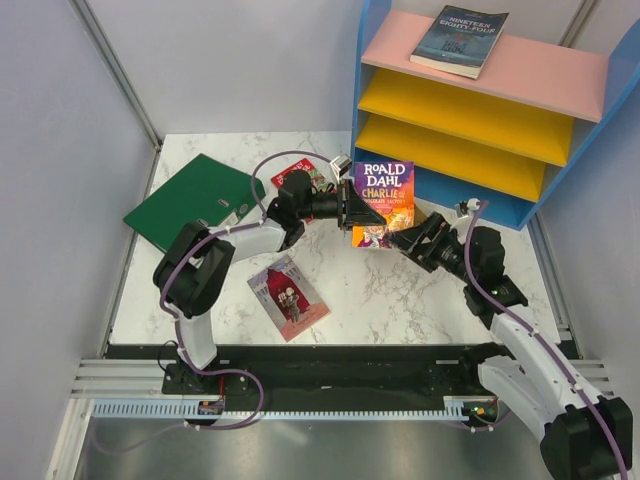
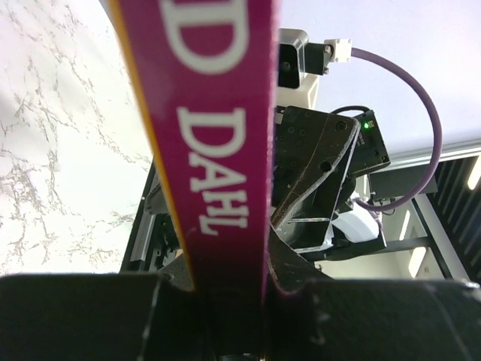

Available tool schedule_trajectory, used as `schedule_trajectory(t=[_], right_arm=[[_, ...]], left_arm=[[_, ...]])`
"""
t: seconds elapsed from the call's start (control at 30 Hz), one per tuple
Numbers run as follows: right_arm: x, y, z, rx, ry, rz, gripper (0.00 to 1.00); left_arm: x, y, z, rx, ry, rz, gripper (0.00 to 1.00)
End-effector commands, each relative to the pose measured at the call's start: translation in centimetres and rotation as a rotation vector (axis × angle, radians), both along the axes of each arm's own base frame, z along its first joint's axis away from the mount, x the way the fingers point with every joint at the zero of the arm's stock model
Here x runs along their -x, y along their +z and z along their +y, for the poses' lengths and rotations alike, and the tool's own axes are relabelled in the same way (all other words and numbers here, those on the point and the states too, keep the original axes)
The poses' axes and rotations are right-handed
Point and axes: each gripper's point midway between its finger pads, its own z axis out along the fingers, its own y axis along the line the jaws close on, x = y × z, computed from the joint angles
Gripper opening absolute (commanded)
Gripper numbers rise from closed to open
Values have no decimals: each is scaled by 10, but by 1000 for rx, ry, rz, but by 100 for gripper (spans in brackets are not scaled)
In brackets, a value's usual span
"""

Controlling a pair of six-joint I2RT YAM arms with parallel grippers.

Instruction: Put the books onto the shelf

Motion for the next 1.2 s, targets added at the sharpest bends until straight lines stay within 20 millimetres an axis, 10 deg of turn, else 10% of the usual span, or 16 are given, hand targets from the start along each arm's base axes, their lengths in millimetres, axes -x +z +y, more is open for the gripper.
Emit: schedule_trajectory(t=[0.0,0.1,0.23,0.47,0.57,0.67,0.77,0.97,1.17], right_arm=[[-3,11,-8,-42,-70,-46,93],[-3,17,-12,-59,-95,-66,75],[-2,22,-9,-62,-76,-72,28],[-1,31,-5,-73,-46,-104,2],[1,35,-4,-77,-36,-112,0],[2,45,-3,-64,-24,-127,0],[1,59,-5,1,-14,-136,0],[-2,116,-6,129,40,-241,0],[-3,175,5,186,153,-374,0]], left_arm=[[-2,25,-2,72,-17,-63,2],[-4,20,-2,64,-9,-56,2],[-6,13,-3,50,7,-51,2],[-5,8,-3,55,-1,-37,2],[-5,-1,-1,38,-8,-26,3],[-5,-17,7,-7,7,-12,44],[-10,-38,28,-77,77,-1,65],[-23,-73,90,-168,275,45,70],[-1,-105,105,-243,265,75,72]])
